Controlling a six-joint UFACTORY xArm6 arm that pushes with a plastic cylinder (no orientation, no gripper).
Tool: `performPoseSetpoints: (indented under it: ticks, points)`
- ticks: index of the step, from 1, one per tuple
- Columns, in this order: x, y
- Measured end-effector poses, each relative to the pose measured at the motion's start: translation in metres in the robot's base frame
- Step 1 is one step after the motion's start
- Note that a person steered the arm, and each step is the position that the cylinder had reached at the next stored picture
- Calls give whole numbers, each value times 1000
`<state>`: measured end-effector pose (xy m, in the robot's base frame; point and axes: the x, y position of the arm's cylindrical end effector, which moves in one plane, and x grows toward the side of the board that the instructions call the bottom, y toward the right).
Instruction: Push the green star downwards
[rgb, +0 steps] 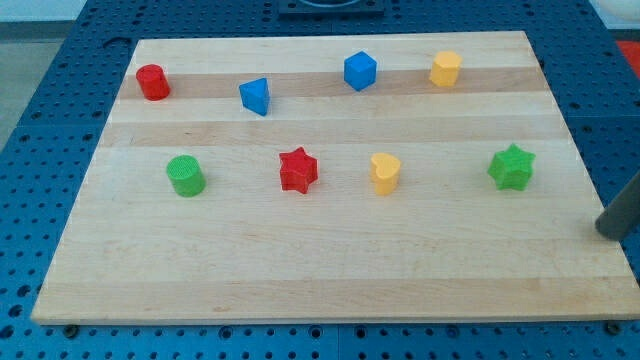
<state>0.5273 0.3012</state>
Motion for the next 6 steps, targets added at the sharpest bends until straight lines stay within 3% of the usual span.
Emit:
performPoseSetpoints:
  ticks: [2, 3, 5, 6]
  points:
    - [-84, 5]
    - [-103, -39]
    - [-52, -154]
    - [-35, -183]
